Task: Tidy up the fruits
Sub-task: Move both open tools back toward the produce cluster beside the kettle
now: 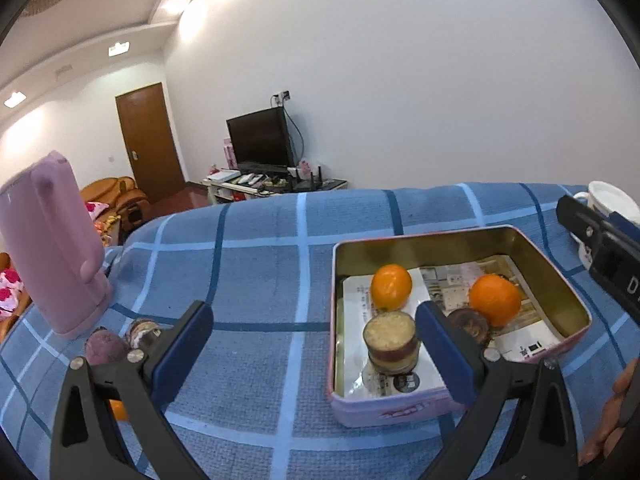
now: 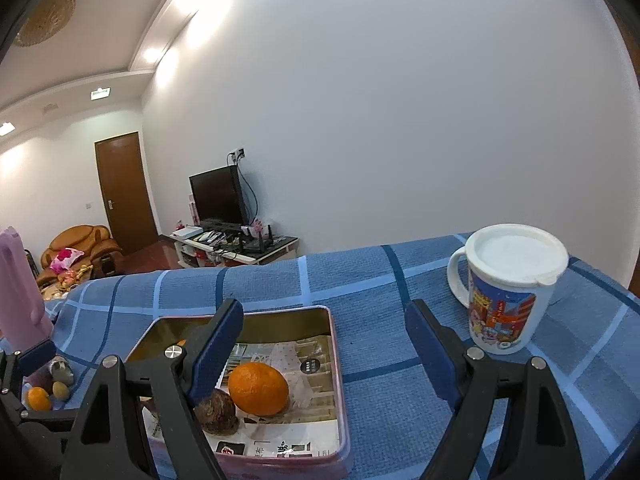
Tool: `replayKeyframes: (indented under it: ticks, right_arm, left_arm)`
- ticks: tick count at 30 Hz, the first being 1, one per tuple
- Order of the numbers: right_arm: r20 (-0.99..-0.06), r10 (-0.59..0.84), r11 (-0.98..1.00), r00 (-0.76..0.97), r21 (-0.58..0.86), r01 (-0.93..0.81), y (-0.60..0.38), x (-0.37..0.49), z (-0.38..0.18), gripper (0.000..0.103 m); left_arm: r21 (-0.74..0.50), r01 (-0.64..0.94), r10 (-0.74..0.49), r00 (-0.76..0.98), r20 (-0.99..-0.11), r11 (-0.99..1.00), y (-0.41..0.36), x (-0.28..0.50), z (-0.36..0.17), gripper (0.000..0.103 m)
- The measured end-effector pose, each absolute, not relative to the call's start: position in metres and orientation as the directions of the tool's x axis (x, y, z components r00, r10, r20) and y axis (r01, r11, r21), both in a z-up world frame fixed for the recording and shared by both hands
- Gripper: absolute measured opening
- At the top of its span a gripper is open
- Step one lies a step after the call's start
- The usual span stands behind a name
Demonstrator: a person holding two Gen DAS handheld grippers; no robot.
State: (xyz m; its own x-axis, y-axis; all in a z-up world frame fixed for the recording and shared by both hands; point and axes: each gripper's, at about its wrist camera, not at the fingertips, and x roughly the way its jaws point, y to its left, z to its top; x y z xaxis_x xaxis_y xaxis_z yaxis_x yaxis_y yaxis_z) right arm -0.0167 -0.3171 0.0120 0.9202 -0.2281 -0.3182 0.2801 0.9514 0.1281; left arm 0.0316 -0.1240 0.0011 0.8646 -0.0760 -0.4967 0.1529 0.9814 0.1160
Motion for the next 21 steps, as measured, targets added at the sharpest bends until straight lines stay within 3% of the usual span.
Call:
replayKeyframes:
  ticks: [21]
  right_arm:
    - [-0.311, -0.278, 0.943, 0.909, 0.095, 0.320, -0.284, -0.047, 0.016, 0.084]
  left_arm:
    - [0.089, 0.176, -0.113, 0.870, -0.480, 0.980, -0.088, 0.009, 0.003, 0.103]
